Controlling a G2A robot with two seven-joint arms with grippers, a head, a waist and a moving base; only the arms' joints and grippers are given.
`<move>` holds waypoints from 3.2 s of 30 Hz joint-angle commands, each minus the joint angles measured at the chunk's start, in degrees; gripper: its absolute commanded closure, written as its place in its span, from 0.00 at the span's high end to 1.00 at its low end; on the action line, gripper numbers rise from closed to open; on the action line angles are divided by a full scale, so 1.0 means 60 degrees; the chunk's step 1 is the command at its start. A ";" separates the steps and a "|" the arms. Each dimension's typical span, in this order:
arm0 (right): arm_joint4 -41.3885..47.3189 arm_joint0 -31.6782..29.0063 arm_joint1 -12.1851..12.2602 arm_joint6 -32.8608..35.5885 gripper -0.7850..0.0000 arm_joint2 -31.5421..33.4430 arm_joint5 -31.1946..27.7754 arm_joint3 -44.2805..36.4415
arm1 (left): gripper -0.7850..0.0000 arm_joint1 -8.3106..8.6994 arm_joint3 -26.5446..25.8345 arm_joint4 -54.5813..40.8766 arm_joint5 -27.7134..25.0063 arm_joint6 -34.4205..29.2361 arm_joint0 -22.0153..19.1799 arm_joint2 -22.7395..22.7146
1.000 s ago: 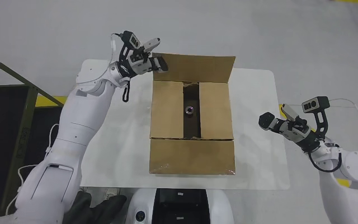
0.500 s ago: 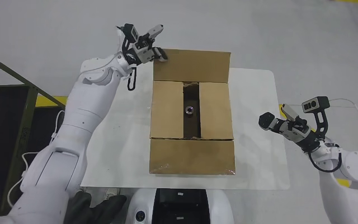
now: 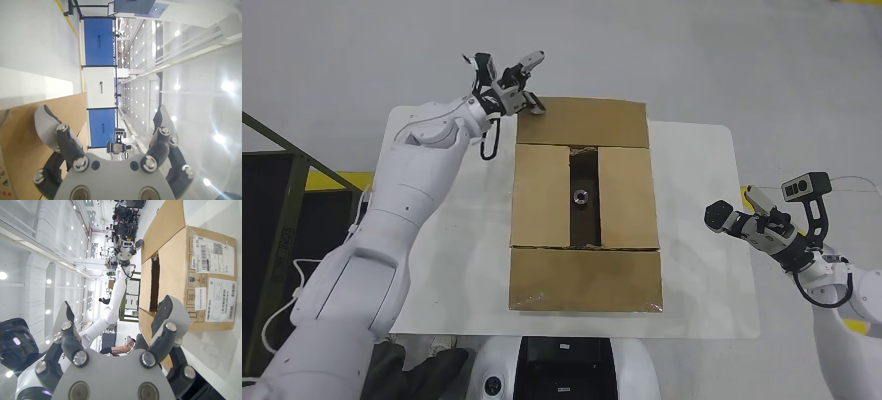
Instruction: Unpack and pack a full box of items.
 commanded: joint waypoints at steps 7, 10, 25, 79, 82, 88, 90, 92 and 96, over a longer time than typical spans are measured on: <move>0.0000 0.0000 0.0000 0.0000 1.00 0.0000 0.0000 0.0000 | 1.00 -0.0167 0.0603 0.0507 0.0499 0.0160 -0.0300 0.0222; 0.0000 0.0000 0.0000 0.0000 1.00 0.0000 0.0000 0.0000 | 1.00 -0.0211 0.0765 0.0817 0.0761 0.0170 -0.0410 0.0328; 0.0000 0.0000 0.0000 0.0000 1.00 0.0000 0.0000 0.0000 | 1.00 -0.0326 0.0890 0.2411 0.1242 0.0355 -0.0624 0.0700; 0.0000 0.0000 0.0000 0.0000 1.00 0.0000 0.0000 0.0000 | 1.00 0.2414 -0.5250 0.2222 -0.1497 -0.4231 0.5292 -0.7832; 0.0000 0.0000 0.0000 0.0000 1.00 0.0000 0.0000 0.0000 | 1.00 0.2451 -0.5266 0.2241 -0.1613 -0.4364 0.5318 -0.7878; 0.0000 0.0000 0.0000 0.0000 1.00 0.0000 0.0000 0.0000 | 1.00 0.2451 -0.5266 0.2241 -0.1613 -0.4364 0.5318 -0.7878; 0.0000 0.0000 0.0000 0.0000 1.00 0.0000 0.0000 0.0000 | 1.00 0.2451 -0.5266 0.2241 -0.1613 -0.4364 0.5318 -0.7878; 0.0000 0.0000 0.0000 0.0000 1.00 0.0000 0.0000 0.0000 | 1.00 0.2451 -0.5266 0.2241 -0.1613 -0.4364 0.5318 -0.7878; 0.0000 0.0000 0.0000 0.0000 1.00 0.0000 0.0000 0.0000 | 1.00 0.2451 -0.5266 0.2241 -0.1613 -0.4364 0.5318 -0.7878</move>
